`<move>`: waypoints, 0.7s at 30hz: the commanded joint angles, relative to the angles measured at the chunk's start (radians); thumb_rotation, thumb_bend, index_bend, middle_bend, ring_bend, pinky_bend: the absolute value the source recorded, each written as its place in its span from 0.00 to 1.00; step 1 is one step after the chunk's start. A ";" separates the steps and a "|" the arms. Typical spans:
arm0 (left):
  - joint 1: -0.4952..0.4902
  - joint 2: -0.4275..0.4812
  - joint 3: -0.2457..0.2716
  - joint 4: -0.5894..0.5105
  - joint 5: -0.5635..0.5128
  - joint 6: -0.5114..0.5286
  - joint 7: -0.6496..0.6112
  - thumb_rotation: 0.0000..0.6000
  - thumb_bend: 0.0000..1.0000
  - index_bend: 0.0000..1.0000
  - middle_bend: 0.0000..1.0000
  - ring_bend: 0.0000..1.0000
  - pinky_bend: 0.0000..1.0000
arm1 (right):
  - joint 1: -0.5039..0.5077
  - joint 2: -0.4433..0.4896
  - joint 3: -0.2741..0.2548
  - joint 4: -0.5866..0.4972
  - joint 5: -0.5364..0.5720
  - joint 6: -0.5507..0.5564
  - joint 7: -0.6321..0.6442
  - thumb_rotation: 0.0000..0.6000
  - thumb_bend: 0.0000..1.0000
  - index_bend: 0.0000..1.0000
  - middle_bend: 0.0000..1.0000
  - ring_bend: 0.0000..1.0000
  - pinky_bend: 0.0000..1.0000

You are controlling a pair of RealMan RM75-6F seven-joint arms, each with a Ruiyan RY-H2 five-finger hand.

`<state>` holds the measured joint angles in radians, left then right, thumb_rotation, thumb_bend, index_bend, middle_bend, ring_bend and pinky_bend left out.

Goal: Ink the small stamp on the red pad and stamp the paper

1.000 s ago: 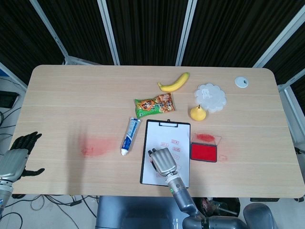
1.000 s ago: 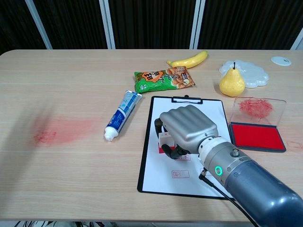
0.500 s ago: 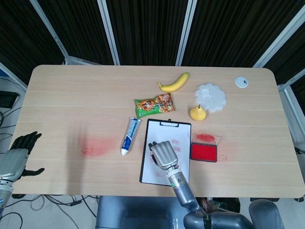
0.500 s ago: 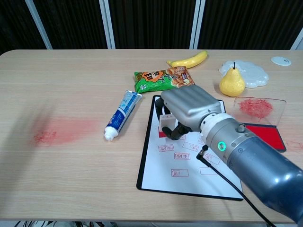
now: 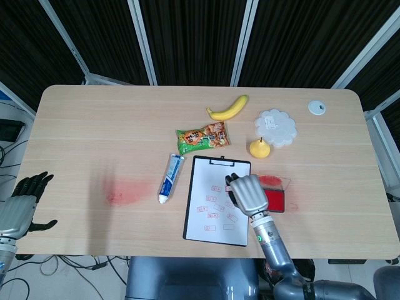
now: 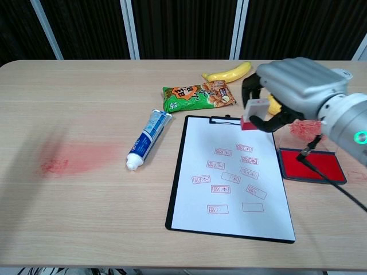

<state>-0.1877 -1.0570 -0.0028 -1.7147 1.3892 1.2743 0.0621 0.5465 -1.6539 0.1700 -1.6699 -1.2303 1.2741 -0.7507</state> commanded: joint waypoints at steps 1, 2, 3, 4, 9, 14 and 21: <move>0.003 -0.004 0.000 0.002 0.006 0.007 0.001 1.00 0.02 0.00 0.00 0.00 0.00 | -0.059 0.098 -0.037 -0.040 -0.028 0.040 0.069 1.00 0.79 0.93 0.87 0.89 0.88; 0.004 -0.005 0.000 0.003 0.009 0.011 0.002 1.00 0.02 0.00 0.00 0.00 0.00 | -0.071 0.121 -0.044 -0.043 -0.034 0.045 0.089 1.00 0.78 0.93 0.87 0.89 0.87; 0.005 -0.006 0.001 0.004 0.011 0.014 0.002 1.00 0.02 0.00 0.00 0.00 0.00 | -0.083 0.144 -0.051 -0.043 -0.036 0.049 0.108 1.00 0.78 0.93 0.87 0.89 0.87; 0.006 -0.007 0.002 0.004 0.013 0.015 0.002 1.00 0.02 0.00 0.00 0.00 0.00 | -0.095 0.164 -0.058 -0.041 -0.038 0.053 0.127 1.00 0.78 0.93 0.87 0.88 0.86; 0.010 -0.012 0.002 0.003 0.015 0.022 0.002 1.00 0.02 0.00 0.00 0.00 0.00 | -0.141 0.214 -0.087 -0.010 -0.034 0.058 0.213 1.00 0.74 0.93 0.83 0.85 0.78; 0.013 -0.018 0.001 0.007 0.014 0.028 0.016 1.00 0.02 0.00 0.00 0.00 0.00 | -0.174 0.196 -0.112 0.089 -0.021 0.040 0.294 1.00 0.74 0.93 0.83 0.85 0.77; 0.016 -0.024 -0.005 0.009 0.001 0.033 0.028 1.00 0.02 0.00 0.00 0.00 0.00 | -0.190 0.142 -0.109 0.212 -0.005 0.016 0.360 1.00 0.69 0.93 0.81 0.84 0.77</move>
<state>-0.1719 -1.0809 -0.0069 -1.7062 1.3909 1.3068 0.0891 0.3630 -1.4964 0.0611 -1.4806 -1.2429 1.2996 -0.4067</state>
